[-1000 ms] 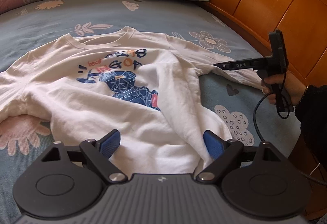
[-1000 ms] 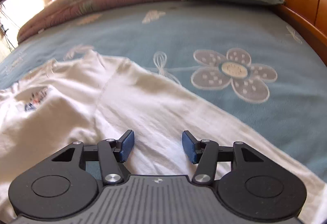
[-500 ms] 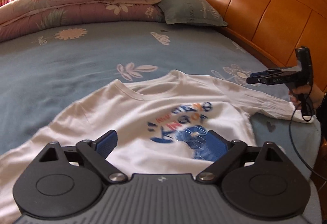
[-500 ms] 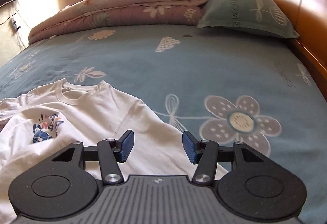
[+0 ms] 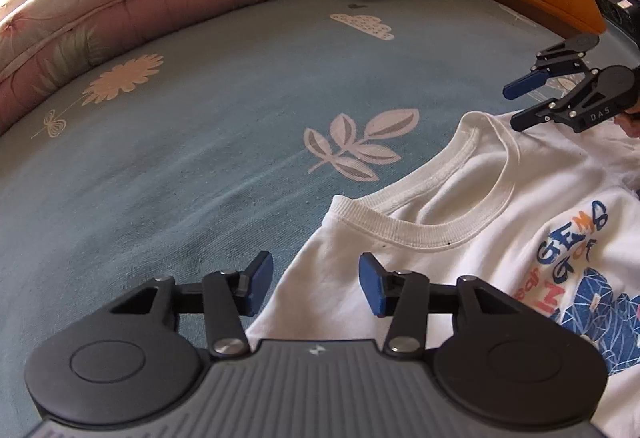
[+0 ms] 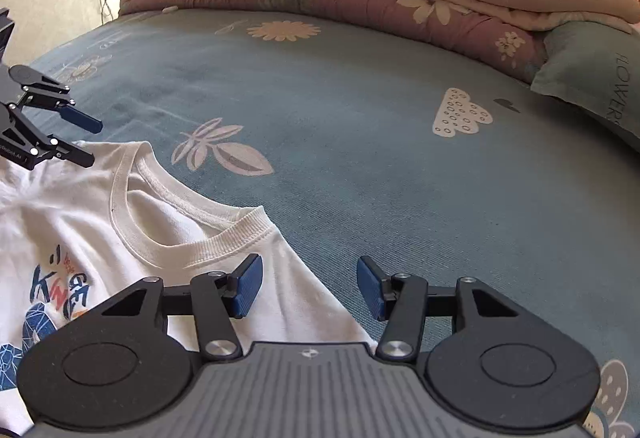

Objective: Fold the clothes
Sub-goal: 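Release the cuff and move both tools to the sweatshirt collar, then pinch the collar with the left tool while the right tool grasps the shoulder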

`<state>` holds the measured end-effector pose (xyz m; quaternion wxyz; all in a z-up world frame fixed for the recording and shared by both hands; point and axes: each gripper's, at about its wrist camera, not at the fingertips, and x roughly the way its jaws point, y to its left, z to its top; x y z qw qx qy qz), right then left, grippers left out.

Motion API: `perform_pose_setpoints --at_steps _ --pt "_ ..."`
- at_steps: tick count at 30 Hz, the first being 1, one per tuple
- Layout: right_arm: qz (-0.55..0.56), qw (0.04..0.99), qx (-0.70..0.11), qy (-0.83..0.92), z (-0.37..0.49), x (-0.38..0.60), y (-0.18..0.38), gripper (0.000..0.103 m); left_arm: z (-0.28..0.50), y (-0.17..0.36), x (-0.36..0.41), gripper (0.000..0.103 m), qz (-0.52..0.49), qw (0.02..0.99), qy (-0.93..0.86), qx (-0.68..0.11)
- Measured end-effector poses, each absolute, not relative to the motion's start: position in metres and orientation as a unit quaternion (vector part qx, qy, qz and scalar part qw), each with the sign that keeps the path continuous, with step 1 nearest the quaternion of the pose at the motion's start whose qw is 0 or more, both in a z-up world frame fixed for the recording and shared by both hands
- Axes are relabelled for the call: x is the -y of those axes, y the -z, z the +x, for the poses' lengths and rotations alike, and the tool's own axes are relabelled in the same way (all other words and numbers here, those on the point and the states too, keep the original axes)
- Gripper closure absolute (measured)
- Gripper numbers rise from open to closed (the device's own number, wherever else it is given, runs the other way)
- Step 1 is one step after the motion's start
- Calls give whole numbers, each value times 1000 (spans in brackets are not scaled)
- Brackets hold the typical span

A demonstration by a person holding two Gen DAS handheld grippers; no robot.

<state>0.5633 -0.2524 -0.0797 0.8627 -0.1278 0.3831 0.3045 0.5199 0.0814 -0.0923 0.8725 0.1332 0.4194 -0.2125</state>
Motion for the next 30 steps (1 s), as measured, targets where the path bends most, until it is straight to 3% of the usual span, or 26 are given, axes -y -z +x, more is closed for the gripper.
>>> perform_pose_setpoints --at_steps 7,18,26,29,30 --pt "-128 816 -433 -361 587 267 88 45 549 106 -110 57 74 830 274 -479" --pt "91 748 -482 -447 628 292 108 44 570 119 -144 56 -79 774 346 -525" --pt "161 707 -509 -464 624 341 121 57 581 134 -161 57 -162 739 370 -540" --pt "180 708 -495 -471 634 325 127 58 594 137 -134 57 -160 741 382 -528" --pt "177 709 -492 -473 636 317 128 62 594 136 -130 58 -150 742 387 -526"
